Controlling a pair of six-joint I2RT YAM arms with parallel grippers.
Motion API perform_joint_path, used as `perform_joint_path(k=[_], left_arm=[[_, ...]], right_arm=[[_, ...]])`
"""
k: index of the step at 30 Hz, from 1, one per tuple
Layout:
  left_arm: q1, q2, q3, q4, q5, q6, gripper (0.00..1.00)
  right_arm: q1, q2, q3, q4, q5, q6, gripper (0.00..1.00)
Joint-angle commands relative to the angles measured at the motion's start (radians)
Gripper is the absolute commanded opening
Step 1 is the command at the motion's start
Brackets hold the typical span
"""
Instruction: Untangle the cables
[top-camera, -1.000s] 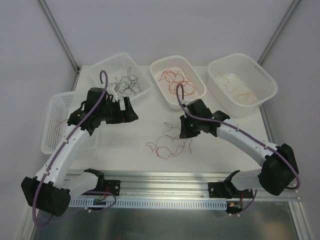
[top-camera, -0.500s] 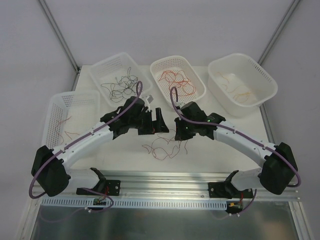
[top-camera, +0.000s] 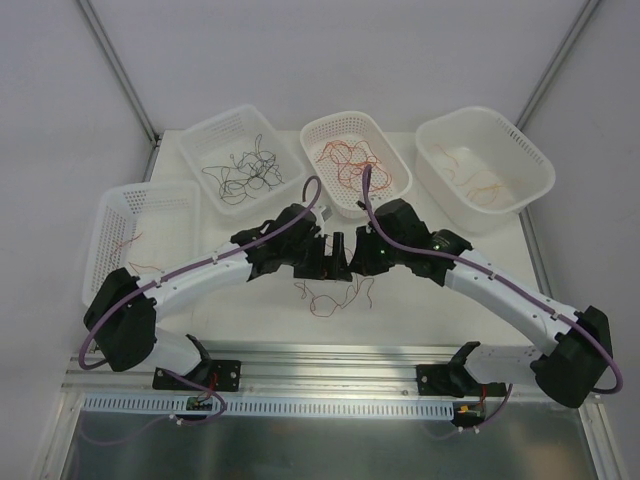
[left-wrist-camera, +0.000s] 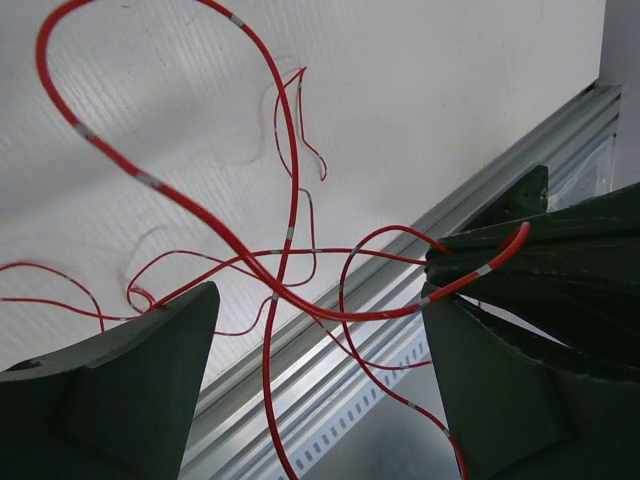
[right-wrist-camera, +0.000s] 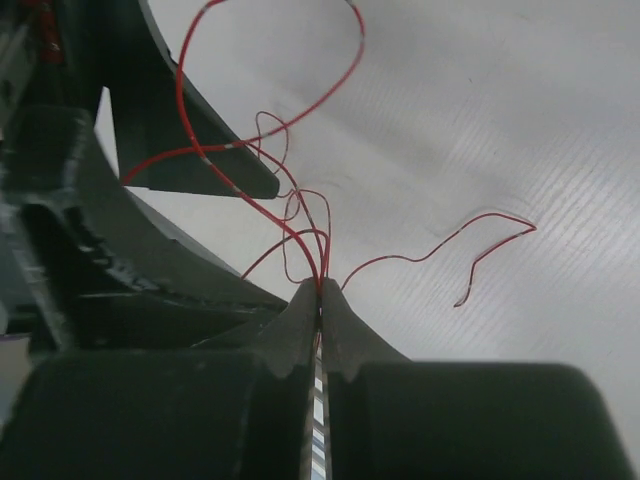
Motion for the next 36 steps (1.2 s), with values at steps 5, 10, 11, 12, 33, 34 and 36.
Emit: perform_joint_path(k=[5, 10, 11, 12, 33, 34, 36], left_arm=[[-0.027, 0.007, -0.003, 0.058, -0.017, 0.064, 0.66], [-0.035, -0.004, -0.003, 0.078, -0.009, 0.072, 0.3], [-0.035, -0.007, -0.003, 0.081, -0.009, 0.076, 0.22], [-0.036, -0.012, -0.006, 0.084, -0.005, 0.079, 0.1], [-0.01, -0.164, 0.162, -0.047, -0.204, 0.223, 0.0], [-0.001, -0.167, 0.185, -0.075, -0.207, 0.231, 0.0], [0.011, -0.179, 0.259, -0.095, -0.221, 0.256, 0.0]], right_arm=[[0.003, -0.047, 0.021, 0.052, -0.014, 0.031, 0.01], [0.005, -0.049, 0.017, 0.066, -0.028, 0.042, 0.01], [0.003, -0.05, 0.017, 0.067, -0.03, 0.044, 0.01], [0.002, -0.05, 0.017, 0.069, -0.028, 0.045, 0.01], [0.003, -0.23, 0.159, -0.236, 0.254, -0.12, 0.83], [0.003, -0.265, 0.159, -0.242, 0.272, -0.123, 0.85], [0.002, -0.299, 0.137, -0.244, 0.321, -0.128, 0.89]])
